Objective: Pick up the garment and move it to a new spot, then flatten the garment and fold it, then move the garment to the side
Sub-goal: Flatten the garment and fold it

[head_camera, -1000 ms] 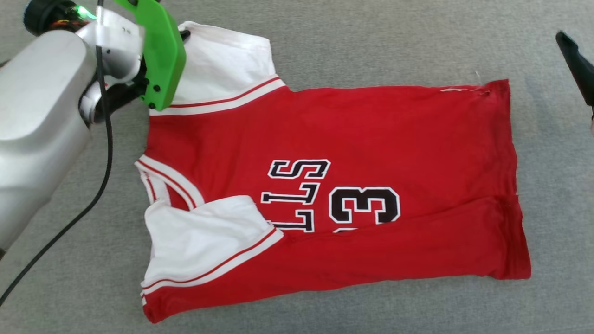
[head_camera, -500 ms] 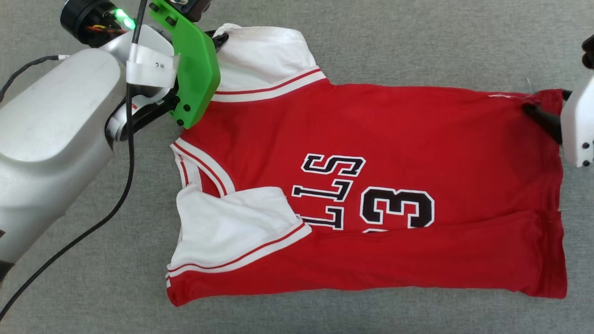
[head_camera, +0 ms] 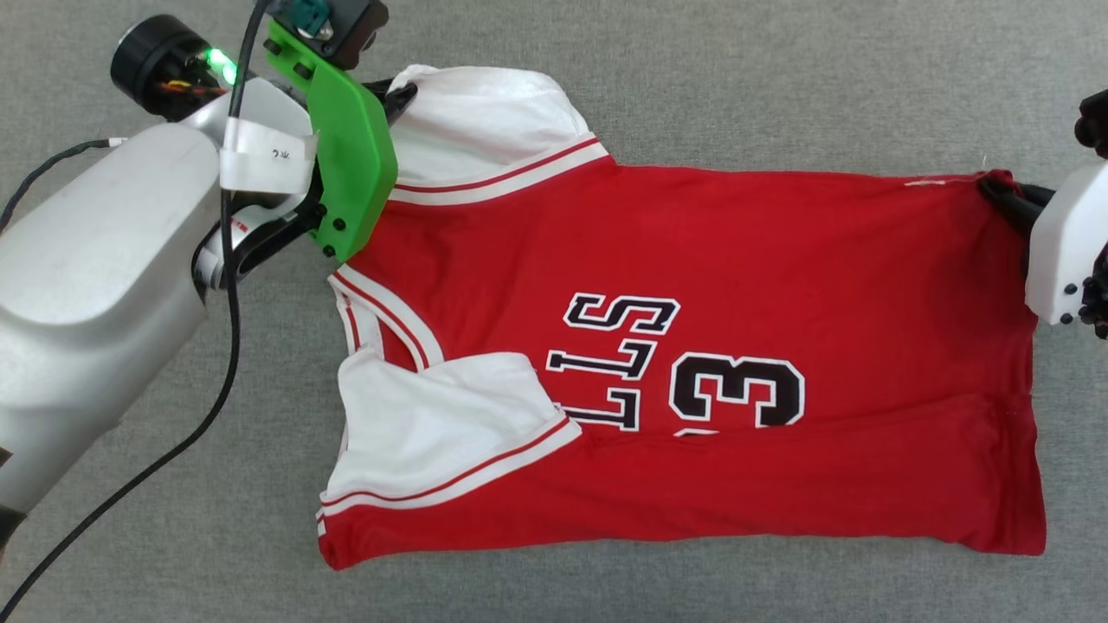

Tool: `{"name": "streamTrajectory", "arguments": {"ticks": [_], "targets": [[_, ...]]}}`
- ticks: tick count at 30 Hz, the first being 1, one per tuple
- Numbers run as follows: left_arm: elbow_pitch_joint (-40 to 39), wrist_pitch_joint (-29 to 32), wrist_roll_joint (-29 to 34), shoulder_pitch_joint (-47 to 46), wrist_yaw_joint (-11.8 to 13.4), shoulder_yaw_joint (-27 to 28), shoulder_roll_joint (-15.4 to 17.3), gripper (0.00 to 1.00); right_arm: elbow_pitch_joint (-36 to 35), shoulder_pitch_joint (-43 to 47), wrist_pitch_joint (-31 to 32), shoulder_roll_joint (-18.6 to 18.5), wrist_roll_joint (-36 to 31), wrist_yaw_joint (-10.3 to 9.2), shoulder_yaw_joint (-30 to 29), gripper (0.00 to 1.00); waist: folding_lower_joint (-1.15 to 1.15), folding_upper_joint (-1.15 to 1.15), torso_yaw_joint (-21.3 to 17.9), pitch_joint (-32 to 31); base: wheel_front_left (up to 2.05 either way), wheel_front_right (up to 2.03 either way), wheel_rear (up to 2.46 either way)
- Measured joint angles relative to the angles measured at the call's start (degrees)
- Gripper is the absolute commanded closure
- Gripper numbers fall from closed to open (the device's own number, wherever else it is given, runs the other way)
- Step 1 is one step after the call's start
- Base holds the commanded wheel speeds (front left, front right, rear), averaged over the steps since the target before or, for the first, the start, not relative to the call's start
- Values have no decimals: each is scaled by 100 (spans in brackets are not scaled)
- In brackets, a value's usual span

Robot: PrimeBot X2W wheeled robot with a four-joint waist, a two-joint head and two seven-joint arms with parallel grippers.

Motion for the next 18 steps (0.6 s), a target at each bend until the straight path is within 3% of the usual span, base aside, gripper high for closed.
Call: {"name": "streamTrajectory", "arguments": {"ticks": [8, 18], "targets": [[-376, -336, -94, 731, 168, -48, 296, 100, -287, 539, -887, -48, -31, 1, -11, 100, 0, 0, -28, -571, 0, 0, 0], [-1266, -724, -410, 2242, 799, -289, 831, 100, -679, 1814, -1312, -108, -186, 1, -180, 100, 0, 0, -18, -1276, 0, 0, 0]]}}
